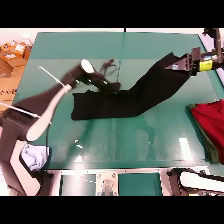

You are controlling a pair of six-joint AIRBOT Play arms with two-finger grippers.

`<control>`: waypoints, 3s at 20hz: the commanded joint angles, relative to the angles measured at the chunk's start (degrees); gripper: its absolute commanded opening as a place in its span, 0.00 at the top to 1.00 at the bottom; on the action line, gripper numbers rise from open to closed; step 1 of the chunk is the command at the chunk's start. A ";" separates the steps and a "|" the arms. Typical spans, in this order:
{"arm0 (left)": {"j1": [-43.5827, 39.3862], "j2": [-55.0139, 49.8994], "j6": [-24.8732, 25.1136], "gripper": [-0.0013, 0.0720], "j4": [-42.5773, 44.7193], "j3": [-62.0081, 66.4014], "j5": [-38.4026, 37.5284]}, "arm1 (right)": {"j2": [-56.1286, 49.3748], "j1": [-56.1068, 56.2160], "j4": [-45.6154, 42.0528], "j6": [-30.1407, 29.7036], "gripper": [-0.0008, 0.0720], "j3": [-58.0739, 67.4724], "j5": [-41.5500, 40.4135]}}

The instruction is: Fold the shirts.

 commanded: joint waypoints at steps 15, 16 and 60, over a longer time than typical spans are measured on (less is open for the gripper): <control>25.55 14.23 -4.37 0.95 40.13 10.19 -23.26 | -27.28 61.44 5.35 4.87 0.20 -3.43 -71.47; 25.55 14.23 -4.17 0.95 39.85 10.19 -23.08 | -27.02 61.11 5.33 4.87 0.20 -3.41 -70.82; 25.55 14.21 -4.44 0.95 37.73 10.19 -24.37 | 13.81 -21.42 -7.80 14.29 0.96 -7.87 -24.41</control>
